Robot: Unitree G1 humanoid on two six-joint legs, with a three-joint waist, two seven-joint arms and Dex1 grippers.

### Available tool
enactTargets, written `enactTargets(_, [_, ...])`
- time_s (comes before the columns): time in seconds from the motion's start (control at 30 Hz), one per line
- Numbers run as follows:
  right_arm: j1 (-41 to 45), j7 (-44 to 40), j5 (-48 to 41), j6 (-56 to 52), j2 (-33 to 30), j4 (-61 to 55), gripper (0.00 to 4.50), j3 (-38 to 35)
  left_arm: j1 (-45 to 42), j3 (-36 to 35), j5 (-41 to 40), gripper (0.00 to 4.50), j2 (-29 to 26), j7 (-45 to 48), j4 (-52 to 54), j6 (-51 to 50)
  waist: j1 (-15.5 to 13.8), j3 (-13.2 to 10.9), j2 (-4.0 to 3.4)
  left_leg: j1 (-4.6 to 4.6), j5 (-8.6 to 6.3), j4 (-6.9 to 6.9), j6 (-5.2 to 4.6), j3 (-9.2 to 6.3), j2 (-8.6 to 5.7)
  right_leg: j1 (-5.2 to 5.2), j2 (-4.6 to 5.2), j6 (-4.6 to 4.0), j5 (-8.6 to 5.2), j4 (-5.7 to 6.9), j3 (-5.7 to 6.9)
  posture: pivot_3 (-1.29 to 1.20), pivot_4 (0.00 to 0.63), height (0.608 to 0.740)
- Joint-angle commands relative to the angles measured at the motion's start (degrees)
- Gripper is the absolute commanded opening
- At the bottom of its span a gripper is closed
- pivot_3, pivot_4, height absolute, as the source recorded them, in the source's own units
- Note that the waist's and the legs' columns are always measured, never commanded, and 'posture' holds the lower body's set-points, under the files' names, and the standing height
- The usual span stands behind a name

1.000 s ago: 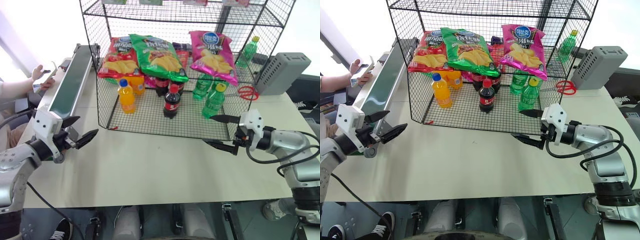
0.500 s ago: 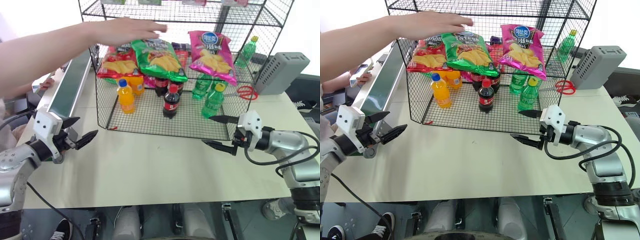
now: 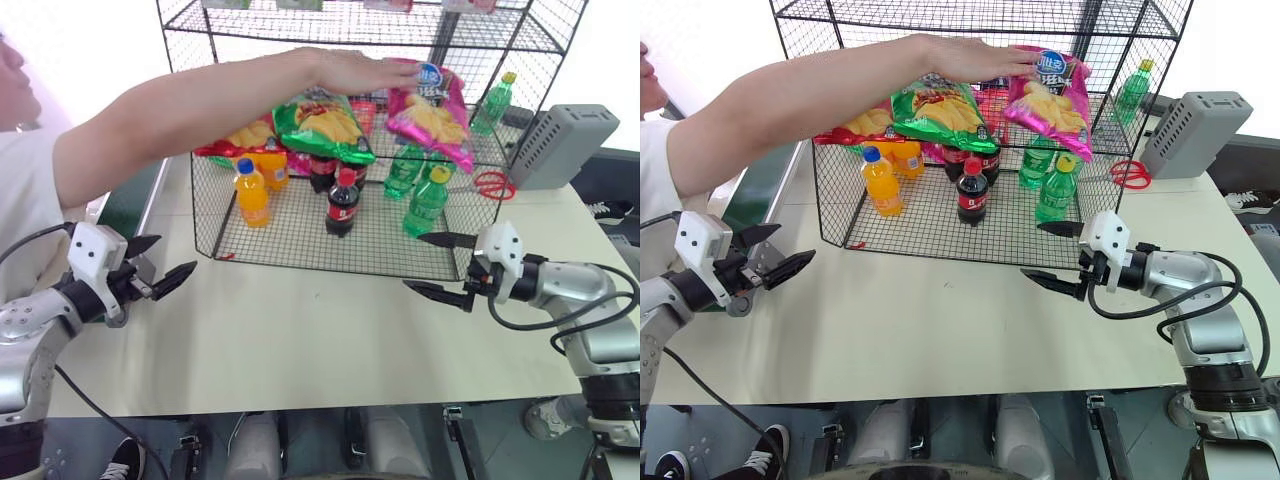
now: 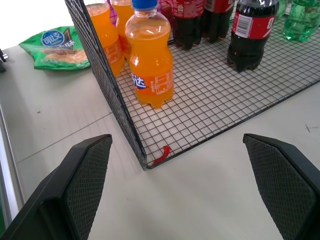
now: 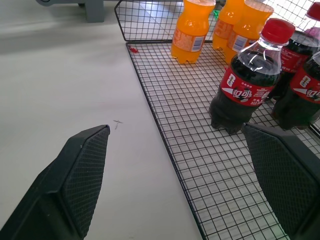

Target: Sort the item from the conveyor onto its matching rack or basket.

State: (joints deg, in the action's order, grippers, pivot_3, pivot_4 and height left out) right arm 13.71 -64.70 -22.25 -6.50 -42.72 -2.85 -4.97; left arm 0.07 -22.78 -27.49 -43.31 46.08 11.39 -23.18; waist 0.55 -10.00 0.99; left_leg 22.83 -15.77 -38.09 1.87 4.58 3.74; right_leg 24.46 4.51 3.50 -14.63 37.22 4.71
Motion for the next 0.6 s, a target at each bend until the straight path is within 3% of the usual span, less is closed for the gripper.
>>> enactTargets(0.03, [1.3,0.0,-0.3,1.2,0.0,0.0,4.41,-0.9,-0.5,-0.3,0.2,4.5,-0.3,0.1,0.5,1.2,0.0,0.0,0.0,0.0,0.0,0.0,0.0,0.0,0.0,0.0,0.0,0.0,0.0,0.0,0.0,0.0,0.15,0.74])
enactTargets(0.6, [1.9,0.0,0.4,2.1,0.2,0.4,4.41,-0.1,-1.1,-0.1,0.3,4.5,-0.2,0.3,0.1,1.6,0.0,0.0,0.0,0.0,0.0,0.0,0.0,0.0,0.0,0.0,0.0,0.0,0.0,0.0,0.0,0.0,0.15,0.74])
